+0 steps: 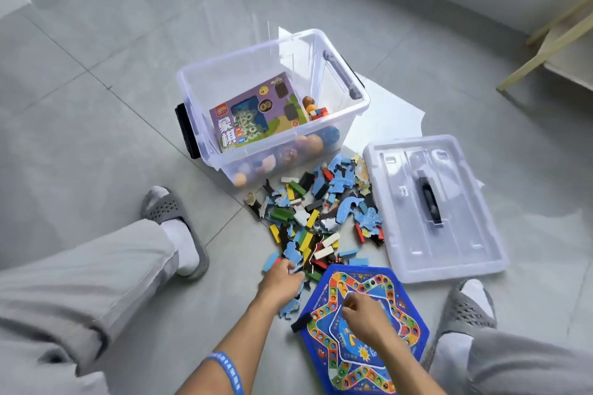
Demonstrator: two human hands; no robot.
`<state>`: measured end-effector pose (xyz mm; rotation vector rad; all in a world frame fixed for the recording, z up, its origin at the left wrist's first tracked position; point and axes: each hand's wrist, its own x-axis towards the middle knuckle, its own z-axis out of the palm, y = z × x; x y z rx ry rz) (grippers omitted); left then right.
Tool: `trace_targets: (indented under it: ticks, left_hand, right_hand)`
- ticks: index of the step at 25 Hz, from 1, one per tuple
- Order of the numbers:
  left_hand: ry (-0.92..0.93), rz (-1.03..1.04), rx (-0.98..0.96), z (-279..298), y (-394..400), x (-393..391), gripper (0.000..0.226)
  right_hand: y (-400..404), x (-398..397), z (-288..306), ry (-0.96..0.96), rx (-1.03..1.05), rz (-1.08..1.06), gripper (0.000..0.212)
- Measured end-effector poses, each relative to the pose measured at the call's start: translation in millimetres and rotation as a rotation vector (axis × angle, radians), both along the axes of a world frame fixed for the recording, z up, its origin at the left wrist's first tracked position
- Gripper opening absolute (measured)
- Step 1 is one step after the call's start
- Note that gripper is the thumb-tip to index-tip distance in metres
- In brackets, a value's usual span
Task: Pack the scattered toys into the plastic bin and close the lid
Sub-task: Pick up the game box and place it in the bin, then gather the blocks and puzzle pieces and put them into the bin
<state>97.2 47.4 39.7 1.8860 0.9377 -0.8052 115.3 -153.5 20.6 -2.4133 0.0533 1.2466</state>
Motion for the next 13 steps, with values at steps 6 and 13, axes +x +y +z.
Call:
trace_targets:
  ticks: [6,13]
  left_hand:
    - [0.015,-0.01,0.08,-5.9,16.2,17.0,0.04]
    - [0.069,0.142,0.401,-48.6,7.2,-37.4,0.02]
  right_hand:
    - [18.6,32.4,11.5,-0.021,0.09,0.076,0.028]
    - [9.3,-6.7,-30.2,-0.123,0.021,-0.058,0.018]
